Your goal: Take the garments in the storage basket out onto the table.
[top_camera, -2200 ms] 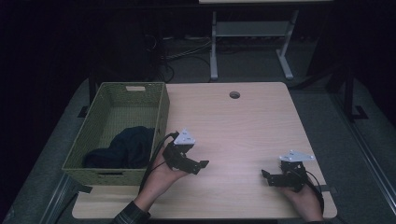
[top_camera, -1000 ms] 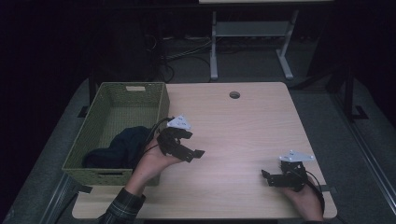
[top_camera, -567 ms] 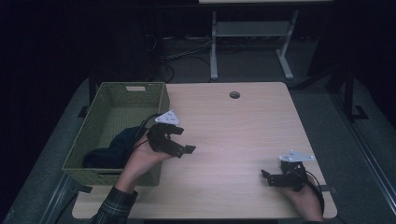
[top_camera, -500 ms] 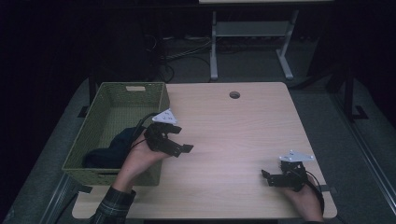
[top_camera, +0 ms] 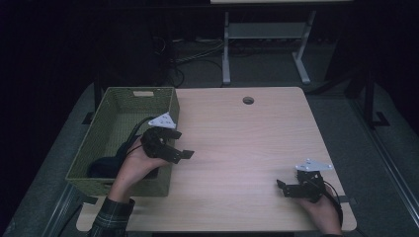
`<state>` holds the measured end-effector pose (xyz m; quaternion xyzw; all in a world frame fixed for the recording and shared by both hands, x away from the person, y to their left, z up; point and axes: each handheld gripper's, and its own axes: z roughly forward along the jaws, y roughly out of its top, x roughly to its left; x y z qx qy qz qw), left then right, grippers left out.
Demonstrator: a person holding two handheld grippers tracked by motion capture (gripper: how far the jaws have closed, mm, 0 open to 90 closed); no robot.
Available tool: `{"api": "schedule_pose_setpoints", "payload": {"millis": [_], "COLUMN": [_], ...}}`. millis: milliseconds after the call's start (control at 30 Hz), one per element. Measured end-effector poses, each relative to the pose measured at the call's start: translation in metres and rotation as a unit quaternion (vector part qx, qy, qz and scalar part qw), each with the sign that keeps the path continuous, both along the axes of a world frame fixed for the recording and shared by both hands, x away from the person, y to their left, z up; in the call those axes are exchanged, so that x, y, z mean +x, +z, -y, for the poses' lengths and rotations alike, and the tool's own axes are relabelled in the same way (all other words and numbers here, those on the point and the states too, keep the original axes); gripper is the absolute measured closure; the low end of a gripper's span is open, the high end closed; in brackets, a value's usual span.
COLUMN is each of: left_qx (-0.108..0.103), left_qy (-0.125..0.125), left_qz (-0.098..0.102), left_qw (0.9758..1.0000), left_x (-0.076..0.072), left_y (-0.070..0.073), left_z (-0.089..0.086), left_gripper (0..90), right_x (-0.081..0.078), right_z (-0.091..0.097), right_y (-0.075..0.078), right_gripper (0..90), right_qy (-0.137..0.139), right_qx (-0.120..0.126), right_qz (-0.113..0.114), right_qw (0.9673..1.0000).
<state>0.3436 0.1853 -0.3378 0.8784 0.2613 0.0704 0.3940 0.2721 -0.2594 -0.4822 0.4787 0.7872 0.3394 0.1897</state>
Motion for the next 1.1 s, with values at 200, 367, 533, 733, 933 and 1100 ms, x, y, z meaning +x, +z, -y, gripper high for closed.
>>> {"api": "schedule_pose_setpoints", "payload": {"millis": [200,367,533,733,933,1100], "left_qx": [-0.002,-0.008,-0.009,-0.013,-0.011,-0.008], "left_qy": [0.005,0.016,0.027,0.042,0.054,0.062], "left_qz": [-0.003,0.001,0.008,0.010,0.015,0.017], "left_qw": [1.0000,0.9998,0.9996,0.9990,0.9984,0.9979], "left_x": [0.001,0.001,0.000,-0.001,-0.003,-0.003], "left_y": [0.002,0.006,0.012,0.018,0.022,0.024], "left_z": [-0.009,-0.020,-0.033,-0.048,-0.063,-0.073], "left_gripper": [14.8,14.8,14.8,14.8,14.9,14.9], "right_x": [0.000,0.000,0.000,0.000,0.000,0.000], "right_z": [0.000,0.000,0.000,0.000,0.000,0.000], "right_y": [0.000,0.000,0.000,0.000,0.000,0.000], "right_gripper": [9.2,9.2,9.2,9.2,9.2,9.2], "right_qy": [0.000,0.000,0.000,0.000,0.000,0.000], "right_qx": [0.000,0.000,0.000,0.000,0.000,0.000], "right_qz": [0.001,0.000,0.000,0.000,0.000,0.000], "right_qw": [1.0000,1.0000,1.0000,1.0000,1.0000,1.0000]}}
